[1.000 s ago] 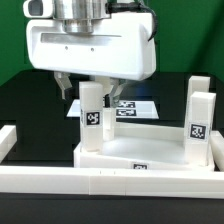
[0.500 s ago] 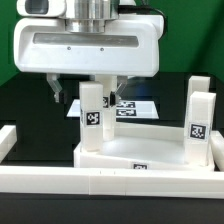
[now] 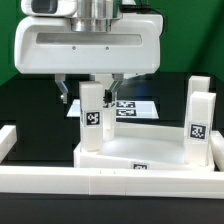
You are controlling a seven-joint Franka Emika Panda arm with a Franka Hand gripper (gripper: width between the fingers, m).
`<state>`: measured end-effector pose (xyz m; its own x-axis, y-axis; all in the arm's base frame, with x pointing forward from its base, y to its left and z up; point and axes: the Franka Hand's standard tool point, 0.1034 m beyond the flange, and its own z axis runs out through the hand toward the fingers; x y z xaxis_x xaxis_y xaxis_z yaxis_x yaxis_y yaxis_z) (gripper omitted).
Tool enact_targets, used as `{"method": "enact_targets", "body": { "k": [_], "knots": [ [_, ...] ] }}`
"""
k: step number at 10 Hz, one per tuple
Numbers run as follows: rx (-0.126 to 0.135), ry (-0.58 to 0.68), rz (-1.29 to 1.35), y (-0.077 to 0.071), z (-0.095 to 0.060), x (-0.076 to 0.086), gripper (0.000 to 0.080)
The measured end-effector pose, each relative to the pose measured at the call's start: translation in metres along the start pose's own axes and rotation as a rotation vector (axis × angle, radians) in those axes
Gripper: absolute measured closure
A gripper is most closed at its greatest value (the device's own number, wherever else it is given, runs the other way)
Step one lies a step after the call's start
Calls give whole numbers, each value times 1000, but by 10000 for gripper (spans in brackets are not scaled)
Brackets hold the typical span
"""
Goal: Assemble desk
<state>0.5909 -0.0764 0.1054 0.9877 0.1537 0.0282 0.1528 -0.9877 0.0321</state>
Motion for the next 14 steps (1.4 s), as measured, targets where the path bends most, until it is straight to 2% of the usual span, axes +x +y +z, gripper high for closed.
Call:
{"method": "enact_targets", "body": {
  "k": [1, 5, 9, 14],
  "knots": [
    [0, -1, 0, 0, 0, 0, 511],
    [0, -1, 54, 0, 1, 0, 511],
    [0, -2, 335, 0, 1, -1, 509],
    [67, 2, 886, 6, 2, -2, 509]
  ]
}}
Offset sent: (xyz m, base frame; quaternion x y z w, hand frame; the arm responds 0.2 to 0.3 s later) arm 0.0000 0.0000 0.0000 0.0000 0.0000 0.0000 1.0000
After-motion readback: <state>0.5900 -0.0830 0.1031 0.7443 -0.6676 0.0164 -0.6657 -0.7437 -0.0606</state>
